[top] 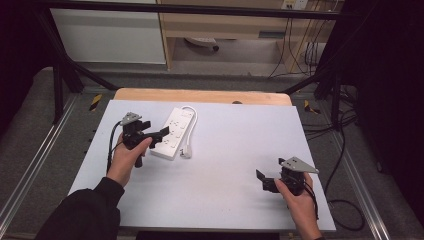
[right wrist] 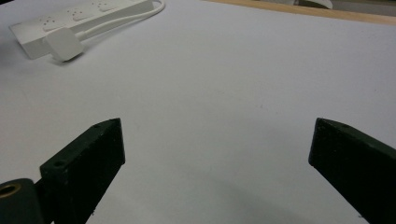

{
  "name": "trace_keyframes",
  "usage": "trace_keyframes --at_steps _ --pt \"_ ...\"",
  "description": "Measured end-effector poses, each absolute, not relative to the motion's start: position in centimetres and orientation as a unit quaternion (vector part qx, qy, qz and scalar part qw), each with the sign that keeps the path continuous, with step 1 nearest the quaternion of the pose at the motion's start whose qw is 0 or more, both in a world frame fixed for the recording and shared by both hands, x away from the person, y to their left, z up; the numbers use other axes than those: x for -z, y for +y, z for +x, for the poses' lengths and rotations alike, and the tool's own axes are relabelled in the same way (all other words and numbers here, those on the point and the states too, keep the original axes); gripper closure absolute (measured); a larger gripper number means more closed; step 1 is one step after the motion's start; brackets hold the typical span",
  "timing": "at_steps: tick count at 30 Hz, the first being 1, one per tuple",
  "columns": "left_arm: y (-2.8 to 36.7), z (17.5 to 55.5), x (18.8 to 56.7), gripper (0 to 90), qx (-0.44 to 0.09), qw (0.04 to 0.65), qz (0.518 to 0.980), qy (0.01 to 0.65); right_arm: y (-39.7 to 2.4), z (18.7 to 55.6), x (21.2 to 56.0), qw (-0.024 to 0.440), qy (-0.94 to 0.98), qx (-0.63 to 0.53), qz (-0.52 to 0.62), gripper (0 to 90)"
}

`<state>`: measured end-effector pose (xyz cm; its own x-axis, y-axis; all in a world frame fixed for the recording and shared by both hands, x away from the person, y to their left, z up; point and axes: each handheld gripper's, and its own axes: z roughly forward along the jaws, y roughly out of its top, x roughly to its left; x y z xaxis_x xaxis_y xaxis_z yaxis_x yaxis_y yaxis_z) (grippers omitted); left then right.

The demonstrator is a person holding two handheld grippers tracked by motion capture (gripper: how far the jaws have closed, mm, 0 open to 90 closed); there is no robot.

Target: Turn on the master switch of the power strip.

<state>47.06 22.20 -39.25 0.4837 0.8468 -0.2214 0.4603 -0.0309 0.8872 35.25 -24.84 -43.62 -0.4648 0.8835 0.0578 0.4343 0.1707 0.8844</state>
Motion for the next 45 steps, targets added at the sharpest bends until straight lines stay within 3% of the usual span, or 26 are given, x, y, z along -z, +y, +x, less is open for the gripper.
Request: trace_keyframes --at_steps 16,27,45 --pt "20.4 51.9 39.5 12.6 -0.222 0.485 0.698 0.479 -24.8 35.3 43.6 0.245 0.725 -0.456 0.454 4.0" --pt "18.6 53.0 38.9 13.1 -0.267 0.479 0.701 0.456 -24.9 35.3 43.7 0.236 0.726 -0.455 0.459 4.6" --pt "16.6 55.7 39.8 11.1 -0.253 0.444 0.725 0.462 -25.0 35.2 43.7 0.227 0.726 -0.461 0.458 5.5"
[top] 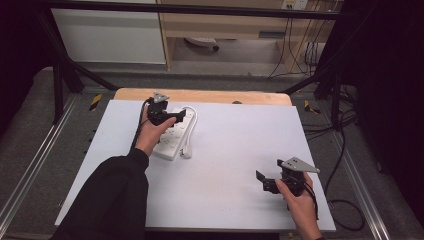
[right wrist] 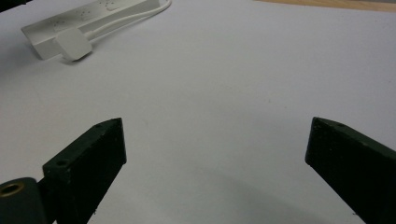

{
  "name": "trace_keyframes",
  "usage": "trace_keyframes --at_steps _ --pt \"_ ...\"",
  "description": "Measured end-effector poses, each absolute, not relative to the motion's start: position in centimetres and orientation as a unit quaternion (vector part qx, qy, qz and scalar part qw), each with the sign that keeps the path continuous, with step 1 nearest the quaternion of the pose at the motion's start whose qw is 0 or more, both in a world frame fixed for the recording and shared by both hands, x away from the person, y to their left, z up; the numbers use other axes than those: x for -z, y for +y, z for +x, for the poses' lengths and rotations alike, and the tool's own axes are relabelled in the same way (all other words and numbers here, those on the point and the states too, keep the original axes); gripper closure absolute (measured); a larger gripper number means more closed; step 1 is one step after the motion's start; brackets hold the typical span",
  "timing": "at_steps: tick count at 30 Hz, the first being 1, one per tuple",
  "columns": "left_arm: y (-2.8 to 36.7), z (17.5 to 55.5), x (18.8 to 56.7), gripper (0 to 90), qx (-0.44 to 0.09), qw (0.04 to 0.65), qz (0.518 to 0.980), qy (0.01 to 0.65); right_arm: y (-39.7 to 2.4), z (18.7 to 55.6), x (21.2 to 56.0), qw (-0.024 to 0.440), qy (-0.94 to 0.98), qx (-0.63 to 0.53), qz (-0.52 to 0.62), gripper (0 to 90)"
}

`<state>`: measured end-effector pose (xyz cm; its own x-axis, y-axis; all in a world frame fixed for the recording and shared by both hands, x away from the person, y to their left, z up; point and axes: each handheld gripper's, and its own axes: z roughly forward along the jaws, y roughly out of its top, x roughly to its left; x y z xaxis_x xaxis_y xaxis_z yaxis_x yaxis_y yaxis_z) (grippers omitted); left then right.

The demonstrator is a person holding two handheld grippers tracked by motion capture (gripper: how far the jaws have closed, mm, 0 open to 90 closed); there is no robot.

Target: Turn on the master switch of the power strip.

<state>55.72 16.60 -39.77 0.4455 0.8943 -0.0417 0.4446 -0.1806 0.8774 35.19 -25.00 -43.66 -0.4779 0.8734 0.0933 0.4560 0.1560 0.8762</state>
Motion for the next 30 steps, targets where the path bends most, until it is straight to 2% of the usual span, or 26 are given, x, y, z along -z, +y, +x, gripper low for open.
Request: trace_keyframes --at_steps 11,17,20,30 --pt "16.4 56.9 40.3 14.7 -0.235 0.437 0.727 0.475 -25.0 35.2 43.6 0.228 0.725 -0.461 0.459 4.9" --pt "15.4 57.1 40.3 21.2 -0.237 0.432 0.735 0.465 -24.9 35.2 43.6 0.228 0.725 -0.461 0.457 5.0" --pt "14.8 57.3 40.3 20.1 -0.251 0.417 0.741 0.463 -24.9 35.3 43.6 0.226 0.726 -0.462 0.457 4.9" --pt "14.3 57.7 41.1 24.5 -0.258 0.398 0.747 0.466 -24.9 35.3 43.5 0.229 0.726 -0.463 0.455 4.5"
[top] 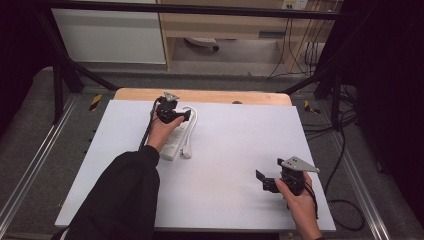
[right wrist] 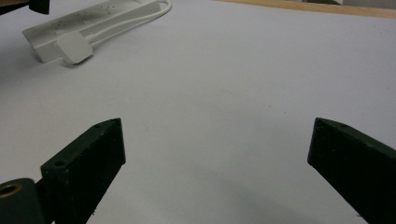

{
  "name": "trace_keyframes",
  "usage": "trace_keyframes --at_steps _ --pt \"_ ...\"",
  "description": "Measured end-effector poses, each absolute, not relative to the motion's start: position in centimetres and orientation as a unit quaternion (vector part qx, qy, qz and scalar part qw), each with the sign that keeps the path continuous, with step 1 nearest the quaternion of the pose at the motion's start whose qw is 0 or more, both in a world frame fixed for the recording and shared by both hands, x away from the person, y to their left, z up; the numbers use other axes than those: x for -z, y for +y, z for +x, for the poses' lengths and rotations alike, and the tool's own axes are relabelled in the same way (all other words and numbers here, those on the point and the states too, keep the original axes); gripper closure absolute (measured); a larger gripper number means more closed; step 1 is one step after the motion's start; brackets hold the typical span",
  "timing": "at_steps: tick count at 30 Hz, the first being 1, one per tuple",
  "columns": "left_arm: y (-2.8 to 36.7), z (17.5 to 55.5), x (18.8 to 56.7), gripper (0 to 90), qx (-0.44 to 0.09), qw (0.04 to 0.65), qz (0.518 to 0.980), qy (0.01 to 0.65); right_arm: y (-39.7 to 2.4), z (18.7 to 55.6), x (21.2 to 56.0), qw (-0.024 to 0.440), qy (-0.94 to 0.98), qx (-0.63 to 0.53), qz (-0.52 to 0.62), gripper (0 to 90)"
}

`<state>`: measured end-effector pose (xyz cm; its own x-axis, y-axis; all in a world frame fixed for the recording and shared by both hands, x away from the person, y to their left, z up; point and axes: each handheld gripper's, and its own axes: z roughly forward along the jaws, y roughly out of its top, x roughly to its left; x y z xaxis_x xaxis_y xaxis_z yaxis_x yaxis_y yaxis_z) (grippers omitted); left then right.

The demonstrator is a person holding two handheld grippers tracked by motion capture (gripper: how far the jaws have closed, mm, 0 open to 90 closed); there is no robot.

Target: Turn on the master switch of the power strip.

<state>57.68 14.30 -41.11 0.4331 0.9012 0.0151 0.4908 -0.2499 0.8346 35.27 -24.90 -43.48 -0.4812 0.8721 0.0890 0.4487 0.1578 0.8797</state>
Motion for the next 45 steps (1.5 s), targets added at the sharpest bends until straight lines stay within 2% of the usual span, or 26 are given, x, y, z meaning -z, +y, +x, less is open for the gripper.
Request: trace_keyframes --at_steps 4,7,16,29,38,45 --pt "14.4 57.7 41.2 30.0 -0.254 0.395 0.749 0.468 -24.9 35.2 43.4 0.229 0.726 -0.463 0.454 4.5" --pt "14.4 57.8 41.1 39.1 -0.255 0.395 0.747 0.469 -24.8 35.3 43.5 0.231 0.726 -0.461 0.455 4.3" --pt "13.7 57.8 40.7 54.6 -0.243 0.399 0.754 0.462 -24.7 35.3 43.3 0.227 0.729 -0.462 0.451 4.2" --pt "13.9 58.1 41.2 72.9 -0.220 0.404 0.758 0.462 -24.5 35.4 43.3 0.227 0.735 -0.460 0.443 4.0" --pt "14.2 58.9 41.2 86.7 -0.231 0.400 0.762 0.454 -24.8 35.6 43.3 0.226 0.728 -0.464 0.451 4.2" --pt "13.4 59.3 40.6 89.9 -0.229 0.403 0.767 0.444 -24.7 35.7 43.3 0.225 0.730 -0.464 0.449 4.2"
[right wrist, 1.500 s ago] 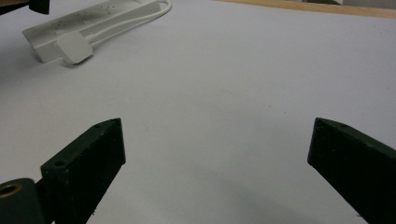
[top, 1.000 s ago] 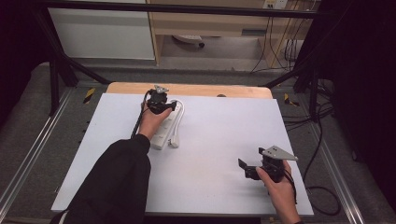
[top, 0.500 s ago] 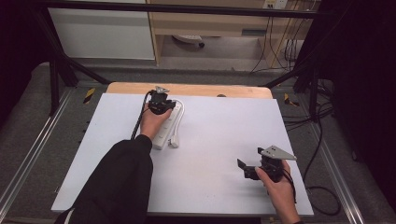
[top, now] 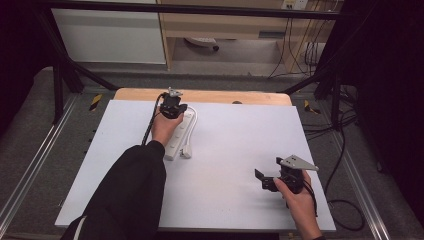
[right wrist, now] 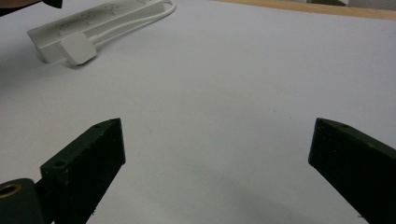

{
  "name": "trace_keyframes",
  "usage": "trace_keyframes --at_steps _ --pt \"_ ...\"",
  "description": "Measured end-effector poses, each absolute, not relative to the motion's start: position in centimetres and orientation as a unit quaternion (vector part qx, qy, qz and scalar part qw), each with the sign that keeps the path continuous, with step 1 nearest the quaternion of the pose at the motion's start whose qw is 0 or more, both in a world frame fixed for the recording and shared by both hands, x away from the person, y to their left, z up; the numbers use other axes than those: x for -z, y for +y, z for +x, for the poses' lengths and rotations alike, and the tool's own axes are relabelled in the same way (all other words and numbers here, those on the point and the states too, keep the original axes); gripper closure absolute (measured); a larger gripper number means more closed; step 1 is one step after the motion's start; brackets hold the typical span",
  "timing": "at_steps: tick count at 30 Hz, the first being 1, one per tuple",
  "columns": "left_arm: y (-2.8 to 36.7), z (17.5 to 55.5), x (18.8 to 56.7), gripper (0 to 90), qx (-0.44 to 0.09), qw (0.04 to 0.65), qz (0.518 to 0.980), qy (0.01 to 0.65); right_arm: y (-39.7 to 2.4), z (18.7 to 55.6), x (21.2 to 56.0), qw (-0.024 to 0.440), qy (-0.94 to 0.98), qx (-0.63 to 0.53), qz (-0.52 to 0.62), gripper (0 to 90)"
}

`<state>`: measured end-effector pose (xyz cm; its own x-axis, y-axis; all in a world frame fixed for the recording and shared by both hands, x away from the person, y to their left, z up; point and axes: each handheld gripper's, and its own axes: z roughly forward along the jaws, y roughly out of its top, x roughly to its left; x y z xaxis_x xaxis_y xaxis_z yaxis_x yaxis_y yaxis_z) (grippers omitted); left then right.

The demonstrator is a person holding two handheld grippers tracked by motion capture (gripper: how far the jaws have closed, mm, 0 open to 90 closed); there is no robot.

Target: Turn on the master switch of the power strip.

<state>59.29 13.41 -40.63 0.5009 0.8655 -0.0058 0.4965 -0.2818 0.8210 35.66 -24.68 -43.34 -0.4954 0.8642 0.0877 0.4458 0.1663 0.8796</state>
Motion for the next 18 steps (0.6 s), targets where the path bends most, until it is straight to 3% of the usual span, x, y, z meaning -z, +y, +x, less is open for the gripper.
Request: trace_keyframes --at_steps 18 --pt "13.1 60.4 42.4 90.0 -0.214 0.371 0.782 0.454 -24.6 35.4 43.3 0.228 0.732 -0.464 0.444 4.2"
